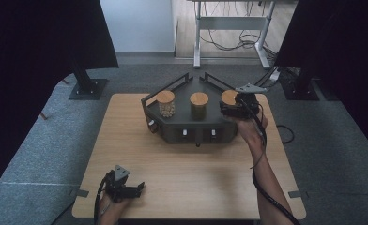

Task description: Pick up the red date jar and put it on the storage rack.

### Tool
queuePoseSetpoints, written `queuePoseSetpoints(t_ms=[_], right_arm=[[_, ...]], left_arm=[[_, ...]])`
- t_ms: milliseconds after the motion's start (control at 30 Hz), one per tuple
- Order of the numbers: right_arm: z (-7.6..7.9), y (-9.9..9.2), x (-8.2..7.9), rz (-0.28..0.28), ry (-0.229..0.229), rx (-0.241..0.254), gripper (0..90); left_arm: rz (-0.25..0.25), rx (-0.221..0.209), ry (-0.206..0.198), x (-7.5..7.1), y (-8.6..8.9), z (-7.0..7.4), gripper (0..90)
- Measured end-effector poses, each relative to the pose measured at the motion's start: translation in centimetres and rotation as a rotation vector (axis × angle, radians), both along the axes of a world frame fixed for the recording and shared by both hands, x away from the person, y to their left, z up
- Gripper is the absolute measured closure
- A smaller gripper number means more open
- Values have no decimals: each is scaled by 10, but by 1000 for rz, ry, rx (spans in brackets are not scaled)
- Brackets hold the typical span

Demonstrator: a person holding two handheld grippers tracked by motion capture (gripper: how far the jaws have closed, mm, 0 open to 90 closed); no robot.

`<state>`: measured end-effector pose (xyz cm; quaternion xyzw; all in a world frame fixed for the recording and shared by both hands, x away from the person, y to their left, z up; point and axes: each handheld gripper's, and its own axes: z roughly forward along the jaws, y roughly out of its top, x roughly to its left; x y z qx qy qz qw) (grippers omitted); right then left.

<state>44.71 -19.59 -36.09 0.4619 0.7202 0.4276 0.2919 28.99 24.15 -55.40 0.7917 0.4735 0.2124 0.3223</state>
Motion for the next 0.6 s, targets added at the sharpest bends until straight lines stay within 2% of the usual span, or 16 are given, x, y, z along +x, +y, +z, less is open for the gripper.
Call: queuePoseSetpoints(t_ms=[600], right_arm=[[-17, 3, 27, -38, 45, 16, 247]], left_arm=[[1, -2, 1, 0, 0, 0, 14]])
